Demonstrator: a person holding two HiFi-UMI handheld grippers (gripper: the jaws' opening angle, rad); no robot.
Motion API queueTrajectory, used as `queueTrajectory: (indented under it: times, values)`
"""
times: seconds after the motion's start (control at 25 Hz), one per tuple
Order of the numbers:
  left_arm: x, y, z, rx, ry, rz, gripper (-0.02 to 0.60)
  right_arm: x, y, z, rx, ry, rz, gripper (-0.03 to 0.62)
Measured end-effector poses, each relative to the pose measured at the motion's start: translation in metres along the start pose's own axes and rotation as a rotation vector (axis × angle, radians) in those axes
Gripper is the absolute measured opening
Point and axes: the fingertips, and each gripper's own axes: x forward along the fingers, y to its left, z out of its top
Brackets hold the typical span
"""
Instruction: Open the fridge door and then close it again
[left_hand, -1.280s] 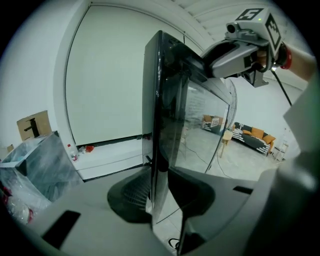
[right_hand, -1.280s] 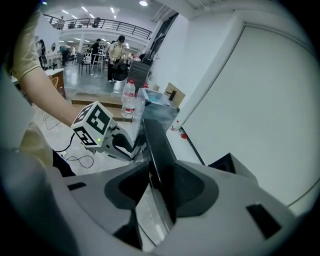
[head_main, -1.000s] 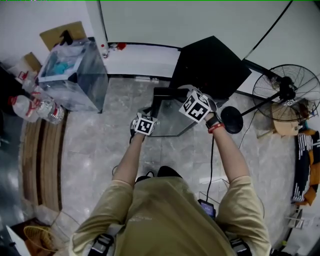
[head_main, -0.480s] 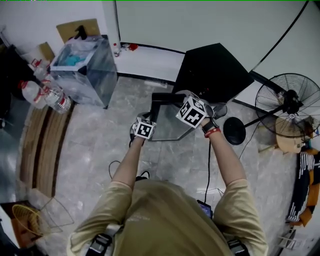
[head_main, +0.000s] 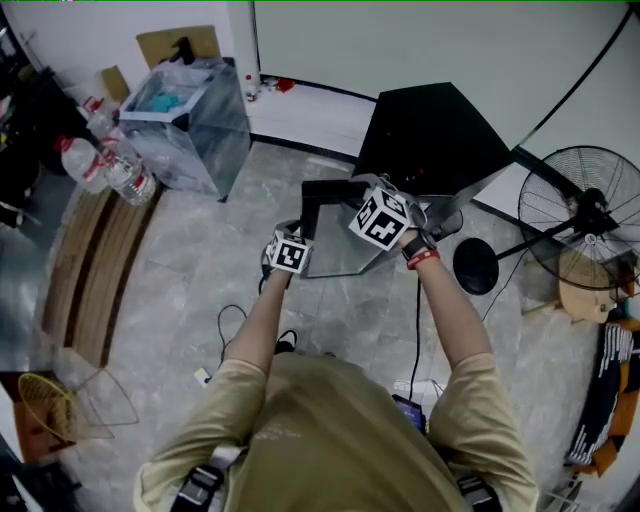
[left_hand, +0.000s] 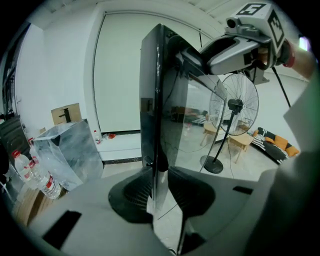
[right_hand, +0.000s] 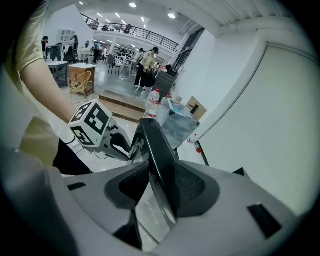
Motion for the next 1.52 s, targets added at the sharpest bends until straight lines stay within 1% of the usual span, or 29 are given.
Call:
queueTrajectory:
  times: [0.2,0.32,0.52,0.76,0.88,1.08,1.16,1.24,1.36,1.44,1.52]
  values:
    - [-0.012,-0.011,-0.011,-0.021,0.003,0.039,0.107,-0.009,0.013,-0.002,-0.027,-0.018,0.016,0.166]
    - [-0.021,-0.019,-0.017,-0.043,0.019,0.056,0.107,-0.012,0.021,-0.004,-0.041,-0.026,0.019,0.166]
    - [-0.027,-0.030,-0.025,-0.045,-0.008,0.075,0.106,-0.021,0.033,-0.006,-0.061,-0.030,0.030,0.167]
    - [-0.038,-0.042,-0.037,-0.071,0.002,0.119,0.104,-0.030,0.045,-0.009,-0.085,-0.038,0.034,0.172]
    - [-0.043,-0.050,-0.040,-0.086,0.008,0.125,0.104,-0.034,0.050,-0.012,-0.092,-0.041,0.035,0.173]
    - [-0.048,-0.053,-0.043,-0.078,0.000,0.154,0.103,-0.039,0.055,-0.013,-0.108,-0.046,0.037,0.173]
    - [-0.048,-0.056,-0.041,-0.079,-0.015,0.148,0.103,-0.040,0.055,-0.014,-0.110,-0.059,0.040,0.175]
    - [-0.047,-0.058,-0.043,-0.083,-0.007,0.139,0.103,-0.041,0.055,-0.016,-0.107,-0.077,0.040,0.179]
    - [-0.050,-0.060,-0.046,-0.087,0.023,0.120,0.104,-0.043,0.055,-0.019,-0.068,-0.110,0.019,0.186]
    - [-0.058,-0.061,-0.043,-0.075,0.012,0.115,0.104,-0.048,0.051,-0.017,-0.004,-0.157,-0.016,0.193]
    - [-0.072,-0.060,-0.037,-0.061,-0.009,0.128,0.104,-0.057,0.046,-0.012,0.074,-0.232,-0.054,0.197]
